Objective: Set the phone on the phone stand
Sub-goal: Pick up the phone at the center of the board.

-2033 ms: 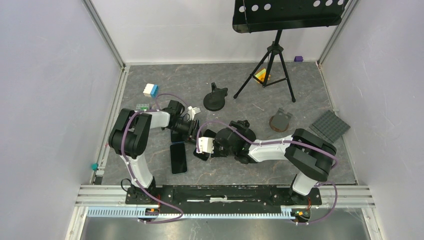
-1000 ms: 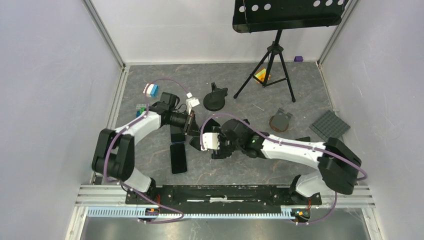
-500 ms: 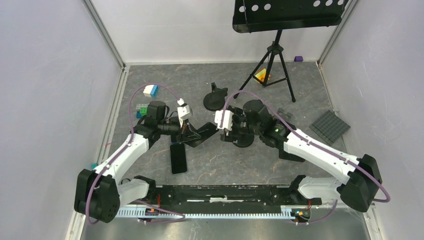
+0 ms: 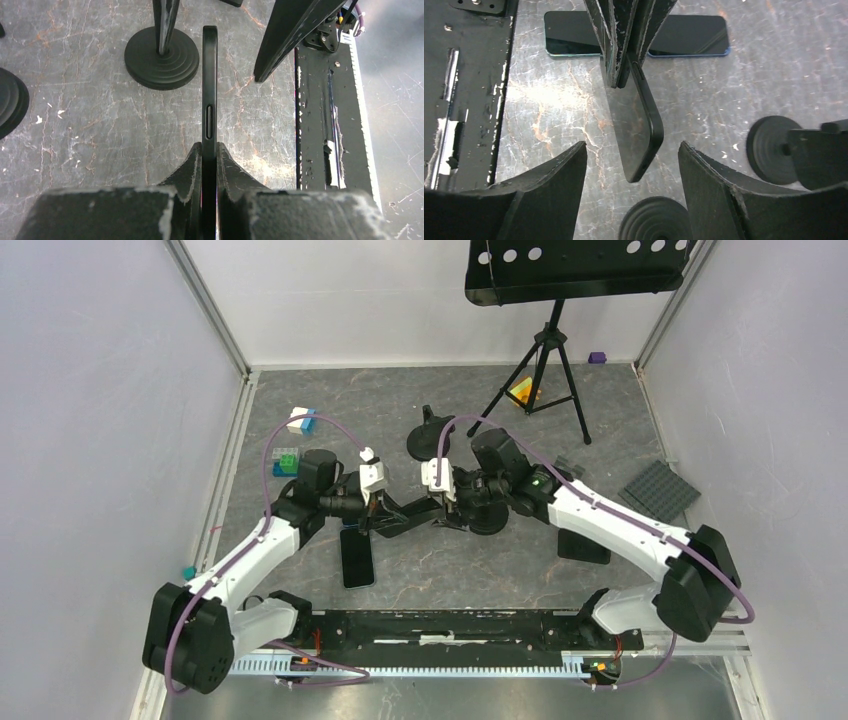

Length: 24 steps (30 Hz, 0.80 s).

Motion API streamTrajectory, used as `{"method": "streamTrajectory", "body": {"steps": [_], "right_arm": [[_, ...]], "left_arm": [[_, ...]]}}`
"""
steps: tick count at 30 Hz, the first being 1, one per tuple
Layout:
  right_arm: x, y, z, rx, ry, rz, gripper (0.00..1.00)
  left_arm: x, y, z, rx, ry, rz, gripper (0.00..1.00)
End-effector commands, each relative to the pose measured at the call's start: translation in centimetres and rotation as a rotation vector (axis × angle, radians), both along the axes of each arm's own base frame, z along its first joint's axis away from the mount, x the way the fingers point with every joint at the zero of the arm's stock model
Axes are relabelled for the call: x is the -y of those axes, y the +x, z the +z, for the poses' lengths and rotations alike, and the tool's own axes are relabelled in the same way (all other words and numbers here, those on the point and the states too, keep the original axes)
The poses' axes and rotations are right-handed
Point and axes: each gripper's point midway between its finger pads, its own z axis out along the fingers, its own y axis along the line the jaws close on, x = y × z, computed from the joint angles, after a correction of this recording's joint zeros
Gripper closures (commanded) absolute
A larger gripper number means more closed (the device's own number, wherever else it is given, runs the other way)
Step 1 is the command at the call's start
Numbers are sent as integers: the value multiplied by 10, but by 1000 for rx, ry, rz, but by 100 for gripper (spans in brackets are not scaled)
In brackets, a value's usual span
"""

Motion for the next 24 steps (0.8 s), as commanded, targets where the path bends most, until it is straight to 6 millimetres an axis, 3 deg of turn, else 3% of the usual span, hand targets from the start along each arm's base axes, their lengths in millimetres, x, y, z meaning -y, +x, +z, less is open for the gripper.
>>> {"method": "streamTrajectory", "body": {"steps": [1, 4, 9, 12, 15, 22, 24], "right_arm": [[-12, -3, 8, -69, 45, 57, 32], [-17, -6, 5, -114, 56, 88, 45], [-20, -9, 6, -139, 68, 111, 76], [-19, -10, 12, -133, 73, 112, 88], [-16, -11, 17, -120, 74, 108, 100], [-9, -17, 25, -108, 78, 109, 100], [-7, -16, 26, -100, 72, 101, 100]], "left_arm": [[10, -3, 27, 130, -82, -74, 98], [13, -5, 29, 149, -95, -86, 98], [13, -6, 23, 157, -94, -87, 98], [12, -5, 17, 162, -79, -78, 98], [9, -1, 12, 182, -48, -67, 81], [6, 2, 2, 195, 14, -63, 38], [7, 0, -1, 197, 34, -79, 33]]}}
